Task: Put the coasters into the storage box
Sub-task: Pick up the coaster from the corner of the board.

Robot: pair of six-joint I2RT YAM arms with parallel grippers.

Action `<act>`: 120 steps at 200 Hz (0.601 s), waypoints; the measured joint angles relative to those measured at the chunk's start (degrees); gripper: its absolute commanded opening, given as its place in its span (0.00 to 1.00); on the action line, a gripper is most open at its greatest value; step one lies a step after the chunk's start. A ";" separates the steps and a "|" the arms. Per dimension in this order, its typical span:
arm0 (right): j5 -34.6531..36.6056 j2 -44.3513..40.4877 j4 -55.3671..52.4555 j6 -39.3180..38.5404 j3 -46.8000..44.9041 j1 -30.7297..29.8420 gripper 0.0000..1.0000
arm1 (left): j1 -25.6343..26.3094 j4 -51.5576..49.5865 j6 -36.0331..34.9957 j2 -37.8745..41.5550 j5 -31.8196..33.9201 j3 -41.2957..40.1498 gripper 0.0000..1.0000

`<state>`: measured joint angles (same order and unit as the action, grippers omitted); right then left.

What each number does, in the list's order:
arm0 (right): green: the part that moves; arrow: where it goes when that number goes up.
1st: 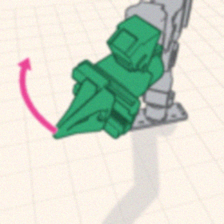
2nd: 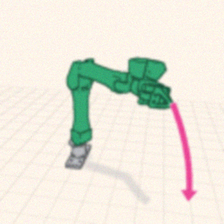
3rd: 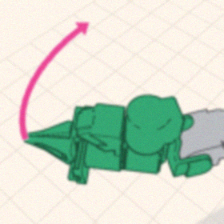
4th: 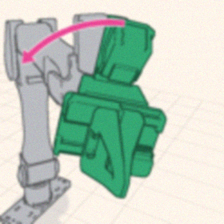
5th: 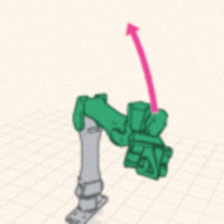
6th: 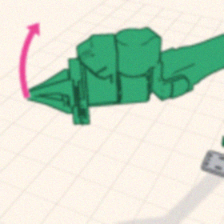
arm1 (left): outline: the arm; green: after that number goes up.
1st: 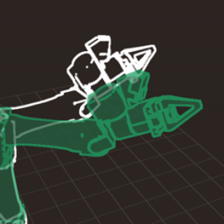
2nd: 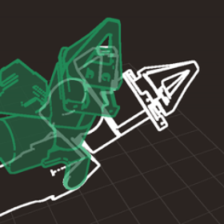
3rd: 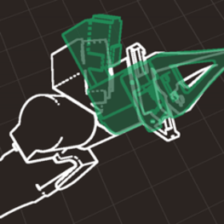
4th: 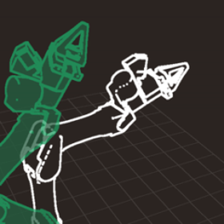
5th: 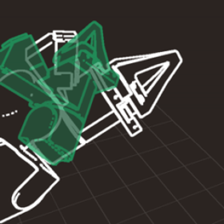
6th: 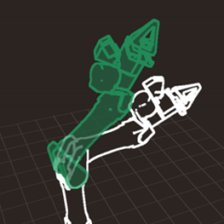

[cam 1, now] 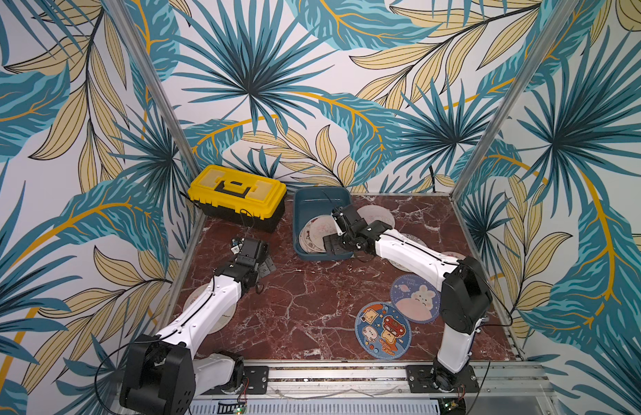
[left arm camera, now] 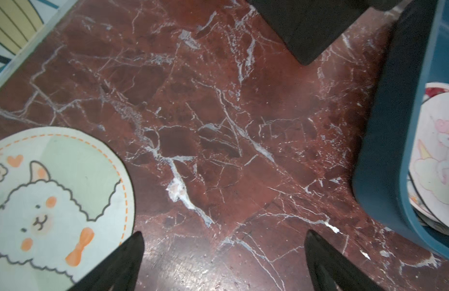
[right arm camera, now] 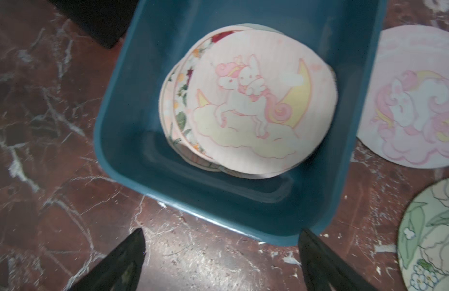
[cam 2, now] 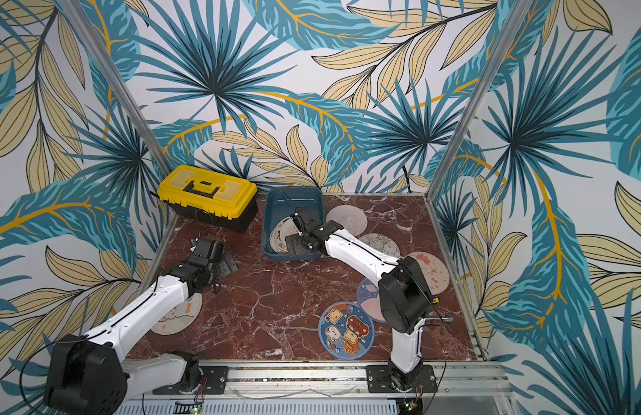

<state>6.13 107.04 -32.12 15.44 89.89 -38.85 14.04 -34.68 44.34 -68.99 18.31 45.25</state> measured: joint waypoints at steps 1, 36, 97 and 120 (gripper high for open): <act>-0.04 0.00 0.00 -0.07 0.04 -0.04 0.94 | -0.04 -0.04 0.02 0.02 0.00 -0.04 0.99; -5.18 0.11 1.95 -2.23 1.11 -2.12 0.94 | -1.20 -2.08 1.99 1.44 0.70 -1.53 1.00; -8.41 3.30 3.39 -4.46 2.75 -5.88 0.94 | -6.97 -6.82 5.18 3.54 0.52 -3.45 0.99; -9.20 4.50 3.82 -4.59 2.75 -6.51 0.94 | -9.57 -8.50 5.55 4.52 0.50 -4.68 1.00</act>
<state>-3.07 111.55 -28.29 10.85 92.64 -45.36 4.47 -43.18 49.89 -64.47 18.81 40.58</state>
